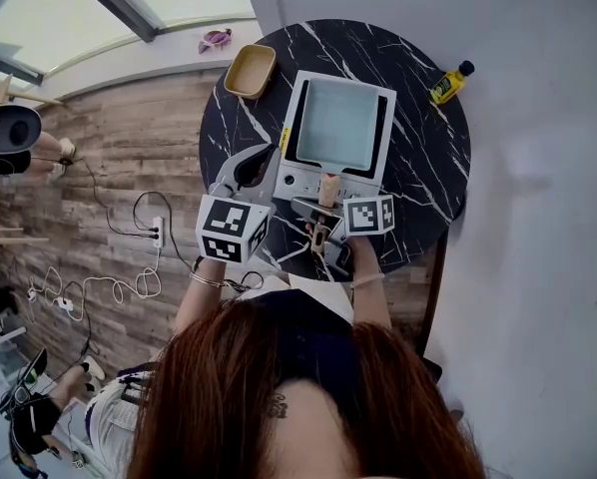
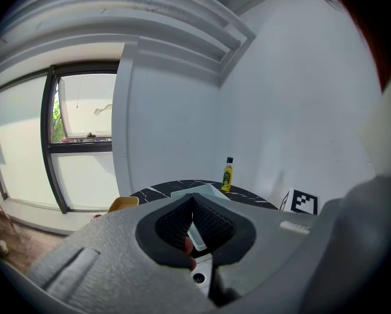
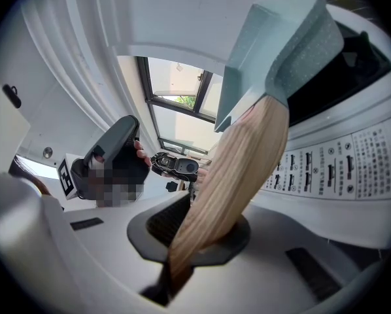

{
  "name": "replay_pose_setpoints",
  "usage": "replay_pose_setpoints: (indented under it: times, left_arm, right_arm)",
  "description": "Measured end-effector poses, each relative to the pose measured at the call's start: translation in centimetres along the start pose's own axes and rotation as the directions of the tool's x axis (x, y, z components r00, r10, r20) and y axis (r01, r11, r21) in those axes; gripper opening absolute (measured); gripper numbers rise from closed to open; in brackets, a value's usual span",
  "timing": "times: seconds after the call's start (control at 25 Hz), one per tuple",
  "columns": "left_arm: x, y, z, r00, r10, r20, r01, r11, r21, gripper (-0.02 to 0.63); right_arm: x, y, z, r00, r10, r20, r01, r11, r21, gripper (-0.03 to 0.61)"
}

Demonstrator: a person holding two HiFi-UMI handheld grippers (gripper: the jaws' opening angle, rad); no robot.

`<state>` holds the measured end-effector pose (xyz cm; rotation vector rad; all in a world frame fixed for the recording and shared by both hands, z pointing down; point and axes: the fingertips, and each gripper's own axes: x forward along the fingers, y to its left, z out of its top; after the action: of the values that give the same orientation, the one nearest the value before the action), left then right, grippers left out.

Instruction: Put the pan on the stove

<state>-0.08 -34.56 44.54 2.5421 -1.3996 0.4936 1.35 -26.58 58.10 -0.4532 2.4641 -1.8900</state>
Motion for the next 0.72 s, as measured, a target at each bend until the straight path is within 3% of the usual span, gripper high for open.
replay_pose_setpoints:
  times: [0.44,0.72]
  left_arm:
    - [-0.16,-0.08,0.11,1.000,0.000,0.005,0.000,1.000,0.005,0.012]
    - [-0.56,-0.42,0.26,1.000,-0.003,0.008,0.003,1.000,0.008,0.012]
  right_arm:
    - [0.05,-0.19,0.27,1.000,0.019,0.013,-0.019,1.000,0.002,0.031]
    - [0.01,0.37,0.36,0.999,0.030,0.022,-0.030,1.000,0.003,0.111]
